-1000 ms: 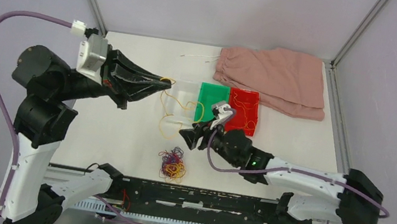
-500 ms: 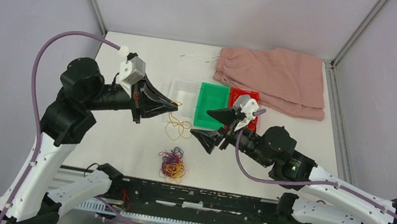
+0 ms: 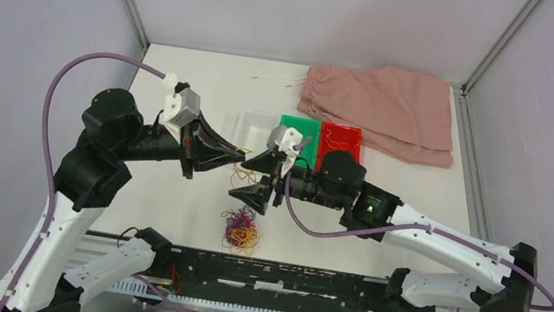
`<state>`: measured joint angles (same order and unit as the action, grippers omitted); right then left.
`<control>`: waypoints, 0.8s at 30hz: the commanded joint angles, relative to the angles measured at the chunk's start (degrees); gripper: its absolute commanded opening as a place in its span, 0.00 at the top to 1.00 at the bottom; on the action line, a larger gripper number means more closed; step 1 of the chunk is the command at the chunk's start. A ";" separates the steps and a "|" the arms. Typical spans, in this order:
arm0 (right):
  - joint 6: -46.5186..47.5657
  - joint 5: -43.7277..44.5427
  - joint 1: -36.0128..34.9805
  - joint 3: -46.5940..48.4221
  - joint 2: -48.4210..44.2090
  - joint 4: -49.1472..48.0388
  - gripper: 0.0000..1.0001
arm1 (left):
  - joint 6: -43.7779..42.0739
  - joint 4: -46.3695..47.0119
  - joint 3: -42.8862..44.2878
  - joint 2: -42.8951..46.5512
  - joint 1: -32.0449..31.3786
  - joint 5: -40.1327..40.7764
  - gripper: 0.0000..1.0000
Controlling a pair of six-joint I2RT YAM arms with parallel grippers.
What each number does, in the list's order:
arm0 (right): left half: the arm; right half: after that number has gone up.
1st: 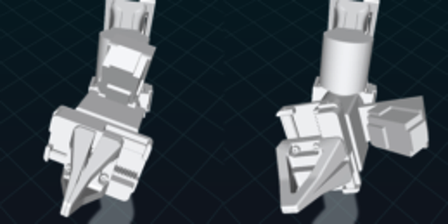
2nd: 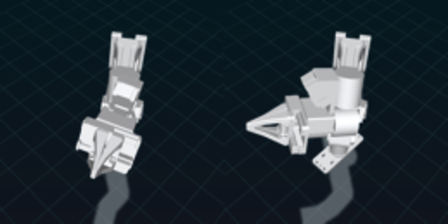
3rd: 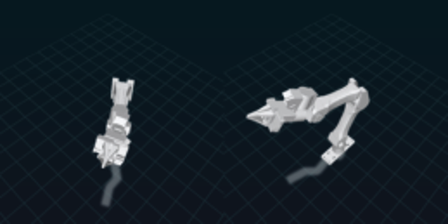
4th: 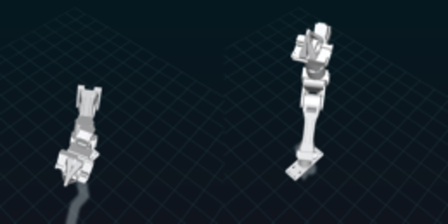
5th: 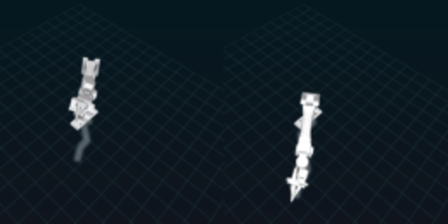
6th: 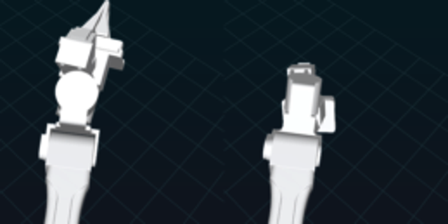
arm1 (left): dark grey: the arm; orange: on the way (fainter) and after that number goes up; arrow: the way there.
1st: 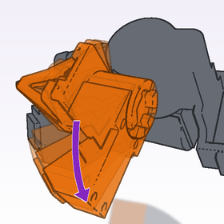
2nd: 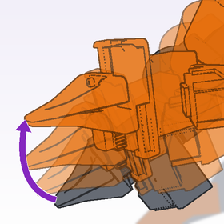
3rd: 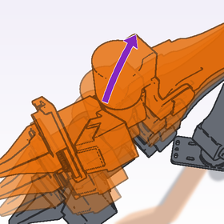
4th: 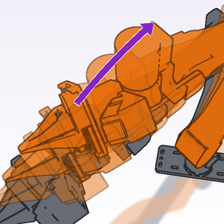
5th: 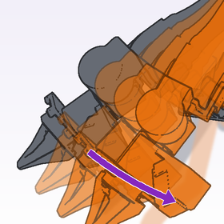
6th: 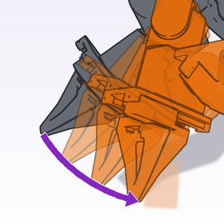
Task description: Untangle the cables
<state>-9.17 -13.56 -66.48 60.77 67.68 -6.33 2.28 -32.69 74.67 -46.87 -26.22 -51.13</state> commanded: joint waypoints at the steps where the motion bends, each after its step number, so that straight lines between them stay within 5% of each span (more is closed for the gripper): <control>1: 0.49 3.82 0.03 5.44 4.06 -2.40 0.33 | 1.95 3.66 0.36 0.18 -0.28 -1.64 0.97; 4: -0.24 5.47 0.03 4.62 4.72 -5.68 0.51 | 2.41 3.71 0.35 0.52 -0.21 -1.71 0.97; 7: -0.42 10.43 0.03 2.33 2.92 -6.97 0.83 | 1.89 3.29 -0.24 1.27 -0.23 -1.02 0.97; 9: -0.56 15.42 0.15 -0.47 -0.14 -7.81 0.93 | 0.74 2.01 -0.59 1.66 -0.24 0.49 0.92; 10: -1.14 17.68 0.43 -1.89 -1.44 -7.85 0.96 | -0.24 1.24 -0.78 1.82 -0.16 1.72 0.85; 14: -4.64 24.77 4.21 -3.92 -5.72 -0.08 0.99 | -5.41 -3.59 -1.03 1.52 -0.17 7.13 0.28; 18: -10.55 29.84 12.55 -1.89 -6.41 15.78 0.99 | -10.53 -8.79 -1.09 0.57 -0.23 13.13 0.00; 24: -11.39 34.93 22.38 1.34 -0.94 28.39 1.00 | -13.37 -12.07 -1.89 0.46 -0.22 15.89 0.01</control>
<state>-18.39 15.75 -48.51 58.74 63.51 11.79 -6.31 -41.95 73.03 -46.48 -26.22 -38.61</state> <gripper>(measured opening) 0.015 0.991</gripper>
